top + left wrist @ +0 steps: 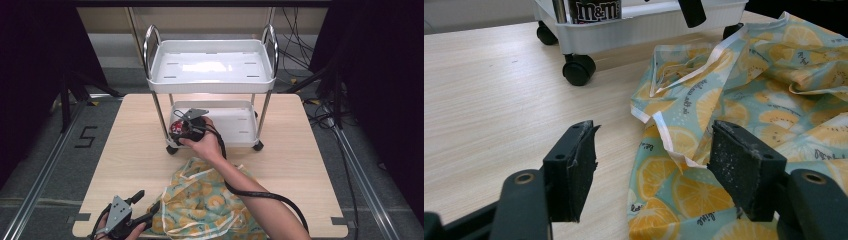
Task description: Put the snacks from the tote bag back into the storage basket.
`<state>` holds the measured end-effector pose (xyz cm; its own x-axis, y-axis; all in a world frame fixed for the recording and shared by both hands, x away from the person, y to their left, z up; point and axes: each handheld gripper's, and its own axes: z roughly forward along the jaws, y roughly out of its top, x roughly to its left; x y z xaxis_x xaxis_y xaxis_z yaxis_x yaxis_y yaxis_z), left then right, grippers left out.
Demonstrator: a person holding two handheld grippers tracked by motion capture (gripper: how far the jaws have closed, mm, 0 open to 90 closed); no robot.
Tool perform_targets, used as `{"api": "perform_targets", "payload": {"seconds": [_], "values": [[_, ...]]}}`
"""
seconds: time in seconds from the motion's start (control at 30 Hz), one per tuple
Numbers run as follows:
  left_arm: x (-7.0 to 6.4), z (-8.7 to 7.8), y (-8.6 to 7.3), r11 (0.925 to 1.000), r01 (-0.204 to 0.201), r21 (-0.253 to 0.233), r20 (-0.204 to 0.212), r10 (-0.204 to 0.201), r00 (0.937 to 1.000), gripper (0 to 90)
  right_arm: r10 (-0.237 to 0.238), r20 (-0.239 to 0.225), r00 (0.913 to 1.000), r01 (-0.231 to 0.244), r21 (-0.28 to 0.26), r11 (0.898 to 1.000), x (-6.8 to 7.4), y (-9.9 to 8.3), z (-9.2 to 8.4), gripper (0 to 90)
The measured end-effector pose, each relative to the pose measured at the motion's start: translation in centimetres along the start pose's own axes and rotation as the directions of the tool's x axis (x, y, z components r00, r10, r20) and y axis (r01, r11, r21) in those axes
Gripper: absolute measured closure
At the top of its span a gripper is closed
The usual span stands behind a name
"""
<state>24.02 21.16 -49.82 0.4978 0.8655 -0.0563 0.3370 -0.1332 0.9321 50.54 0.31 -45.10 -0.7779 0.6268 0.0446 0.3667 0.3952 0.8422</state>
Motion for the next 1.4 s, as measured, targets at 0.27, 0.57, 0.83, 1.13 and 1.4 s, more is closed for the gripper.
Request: {"api": "perform_targets", "payload": {"seconds": [0.27,0.57,0.83,1.13,1.4], "values": [[0.0,0.0,0.0,1.0,0.002,-0.001,-0.005,-0.002,1.0,34.1,-0.023,-0.006,0.9997,0.023,0.011,1.0,0.2,-0.2,-0.5,18.7],[0.0,0.0,0.0,1.0,-0.002,0.001,-0.006,0.002,1.0,34.1,-0.066,-0.019,0.9976,0.066,0.004,0.998,0.2,0.1,-2.4,20.5],[0.0,0.0,0.0,1.0,-0.002,0.002,-0.009,0.002,1.0,34.1,-0.045,-0.042,0.9981,0.045,-0.006,0.999,0.8,0.0,-3.9,21.0],[0.0,0.0,0.0,1.0,-0.001,0.002,-0.012,0.001,0.9999,33.9,-0.054,-0.03,0.9981,0.055,0.015,0.998,0.9,-0.5,-5.8,22.5],[0.0,0.1,0.0,1.0,-0.004,0.0,-0.005,0.004,1.0,33.9,-0.059,-0.059,0.9965,0.058,-0.008,0.998,1.4,-1.6,-7.5,24.8]]}}
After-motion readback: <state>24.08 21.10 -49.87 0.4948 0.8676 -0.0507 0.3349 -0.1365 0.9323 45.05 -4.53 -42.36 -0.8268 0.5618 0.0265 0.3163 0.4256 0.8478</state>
